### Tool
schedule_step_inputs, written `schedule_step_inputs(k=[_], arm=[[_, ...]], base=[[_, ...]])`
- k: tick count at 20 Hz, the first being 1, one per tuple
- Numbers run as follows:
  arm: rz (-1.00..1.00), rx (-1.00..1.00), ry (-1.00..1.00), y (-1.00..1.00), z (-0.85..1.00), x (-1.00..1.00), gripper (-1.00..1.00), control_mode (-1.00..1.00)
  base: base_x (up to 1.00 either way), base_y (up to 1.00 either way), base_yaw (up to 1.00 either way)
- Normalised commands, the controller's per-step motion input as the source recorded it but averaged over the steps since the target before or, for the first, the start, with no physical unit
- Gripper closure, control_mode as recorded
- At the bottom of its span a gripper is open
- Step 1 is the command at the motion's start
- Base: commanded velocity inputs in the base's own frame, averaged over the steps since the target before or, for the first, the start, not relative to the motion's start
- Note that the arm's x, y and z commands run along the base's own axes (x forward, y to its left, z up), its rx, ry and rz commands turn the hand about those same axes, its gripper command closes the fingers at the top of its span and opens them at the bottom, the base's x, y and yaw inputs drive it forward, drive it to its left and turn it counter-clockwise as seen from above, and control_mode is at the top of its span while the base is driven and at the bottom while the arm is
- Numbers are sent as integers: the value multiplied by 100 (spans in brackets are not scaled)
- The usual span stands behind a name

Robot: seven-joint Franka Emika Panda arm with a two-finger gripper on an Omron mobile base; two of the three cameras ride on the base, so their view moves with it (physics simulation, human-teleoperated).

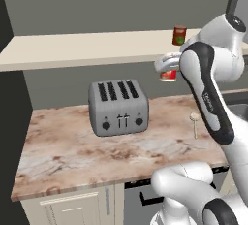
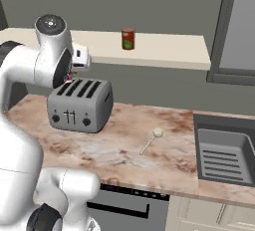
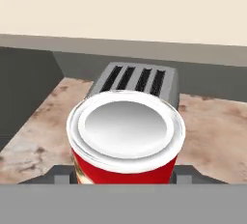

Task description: Restock the canned food cabinet by taking the new fresh canned food from the counter and placing it in the cabinet. Then, take the old canned food from the cabinet and place it on the counter.

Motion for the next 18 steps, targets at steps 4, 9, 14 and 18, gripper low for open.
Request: schedule_step_inputs(k=[4, 9, 14, 18], arm=[[23, 4, 27, -100, -76, -98, 100, -100], [26, 1, 27, -100, -99, -64, 100, -100], [20, 5, 11, -100, -100, 9, 100, -100], [15, -1, 0, -74, -75, 46, 100, -100]], base=[[0, 0, 0], [0, 0, 0], [0, 0, 0], [0, 0, 0]])
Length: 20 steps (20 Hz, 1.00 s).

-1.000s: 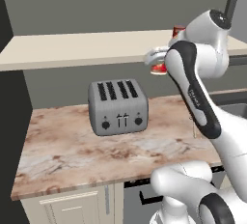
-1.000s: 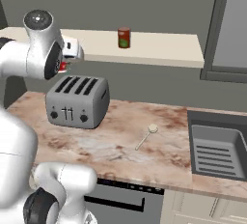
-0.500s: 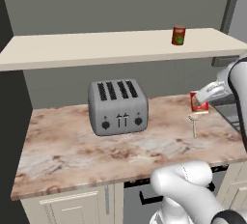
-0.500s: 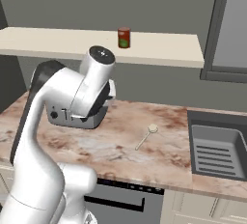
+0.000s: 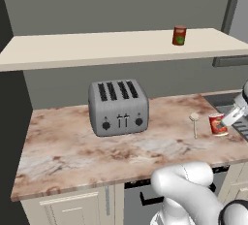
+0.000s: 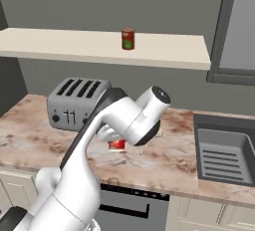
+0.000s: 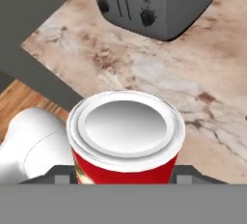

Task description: Restock the canned food cabinet by taking the new fresh canned food from the counter and placing it in the cabinet. Then, take the old canned food from the cabinet and place it on the counter.

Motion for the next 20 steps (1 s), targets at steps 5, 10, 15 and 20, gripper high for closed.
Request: schedule_step_inputs(k=[5, 10, 15, 20], arm=[[3, -7, -11, -32, -46, 49, 100, -100], [0, -4, -17, -42, -48, 38, 100, -100], [0, -4, -8, -64, -52, 7, 100, -100], [0, 0, -8, -48, -43, 26, 100, -100]], base=[[0, 0, 0], [0, 0, 0], [0, 0, 0], [0, 0, 0]])
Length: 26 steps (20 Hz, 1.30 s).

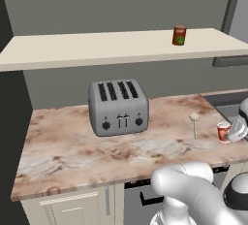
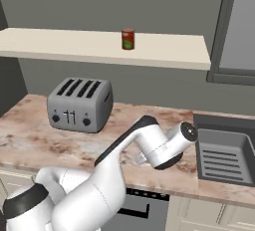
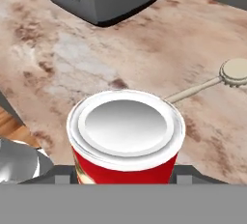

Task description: Restock the canned food cabinet by taking the new fresh canned food from the counter and placing it in the cabinet. Then, take the old canned food from the cabinet and place it on the counter.

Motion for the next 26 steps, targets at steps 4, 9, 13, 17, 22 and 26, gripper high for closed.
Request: schedule_step_inputs(k=[4, 9, 13, 17, 22, 26], arm=[[0, 0, -9, -44, -43, 42, 100, -100], [-1, 1, -9, -20, -30, 54, 100, -100], [-3, 3, -4, -1, -25, 66, -100, -100], [-2, 0, 1, 0, -7, 46, -100, -100], [0, 0, 3, 0, 0, 5, -100, -100], [0, 0, 0, 0, 1, 0, -100, -100]], base=[[0, 0, 0], [0, 0, 0], [0, 0, 0], [0, 0, 0], [0, 0, 0], [0, 0, 0]])
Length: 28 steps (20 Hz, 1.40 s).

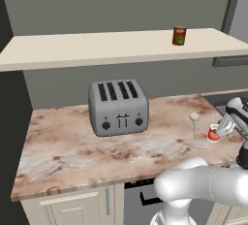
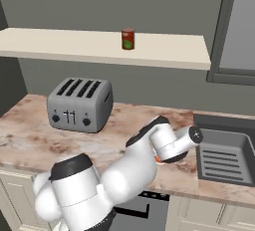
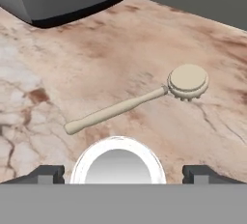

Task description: Restock the canned food cabinet by taking the new fresh canned food from the counter and placing it in the cabinet. Then, take the old canned food from the cabinet and place it on the counter.

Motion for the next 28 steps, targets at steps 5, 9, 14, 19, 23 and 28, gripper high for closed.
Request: schedule_step_inputs(k=[5, 9, 14, 19, 23, 28], arm=[[-4, 1, 1, 3, 54, -24, -100, -100], [-5, -1, 0, 28, 100, -61, -100, -100], [-5, -10, -7, 71, 100, -87, -100, -100], [-5, -17, -13, 99, 97, -100, -100, -100], [-4, -20, -14, 100, 84, -100, -100, -100], [0, -25, -14, 100, 69, -100, -100, -100]], base=[[0, 0, 0], [0, 0, 0], [0, 0, 0], [0, 0, 0], [0, 0, 0], [0, 0, 0]])
